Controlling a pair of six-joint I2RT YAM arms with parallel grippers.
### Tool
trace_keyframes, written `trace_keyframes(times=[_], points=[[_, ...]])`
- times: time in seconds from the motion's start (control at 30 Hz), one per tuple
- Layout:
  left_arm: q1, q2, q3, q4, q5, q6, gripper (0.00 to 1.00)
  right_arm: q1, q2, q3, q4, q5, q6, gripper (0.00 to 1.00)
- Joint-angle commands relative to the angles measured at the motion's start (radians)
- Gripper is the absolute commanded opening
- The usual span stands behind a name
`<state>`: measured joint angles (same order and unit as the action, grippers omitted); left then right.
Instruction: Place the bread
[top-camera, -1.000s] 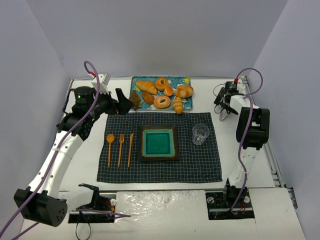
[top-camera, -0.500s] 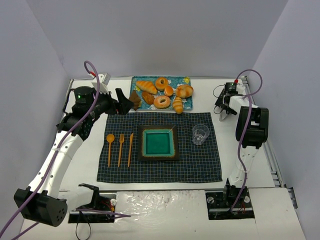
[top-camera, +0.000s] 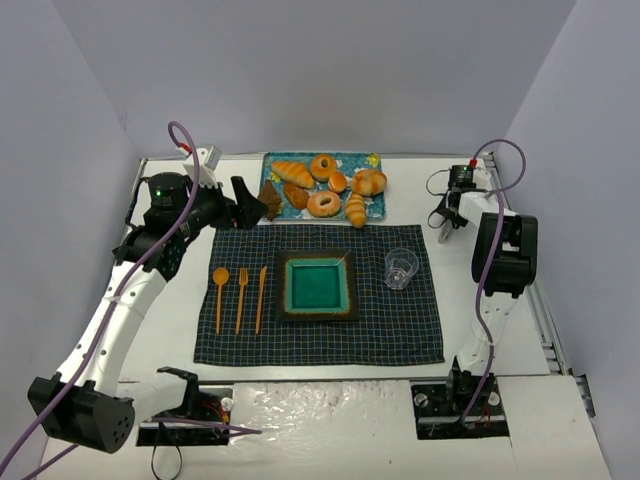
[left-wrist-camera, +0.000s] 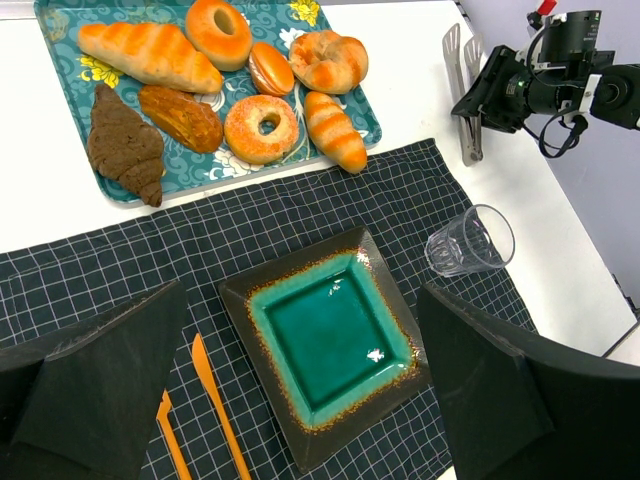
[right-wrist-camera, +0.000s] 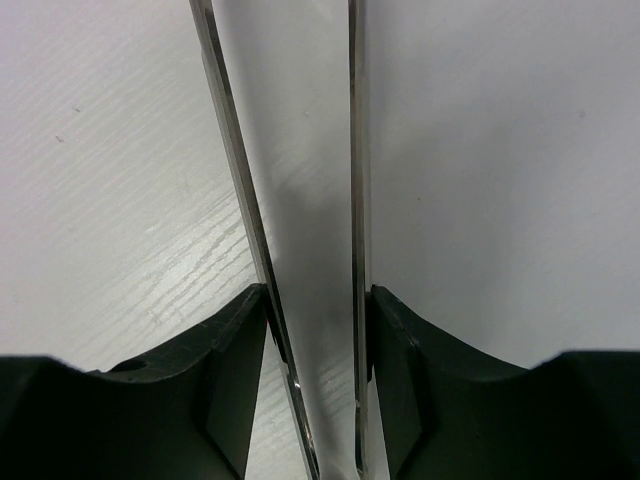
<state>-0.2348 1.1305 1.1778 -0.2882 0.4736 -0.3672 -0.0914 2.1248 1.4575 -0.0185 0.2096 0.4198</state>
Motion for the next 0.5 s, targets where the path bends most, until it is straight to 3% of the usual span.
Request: trace_keyframes(times=[0.0, 0.47], points=[[-0.005, -0.007, 0.029, 0.056, 0.009, 0.016, 0.97, 0.019, -0.133, -0.030, 0.005, 0.037, 0.007, 0.40], [-0.005, -0.003, 0.028, 0.060, 0.014, 0.011, 0.97, 0.084, -0.420, -0.102, -0.017, 0.084, -0.023, 0.41]])
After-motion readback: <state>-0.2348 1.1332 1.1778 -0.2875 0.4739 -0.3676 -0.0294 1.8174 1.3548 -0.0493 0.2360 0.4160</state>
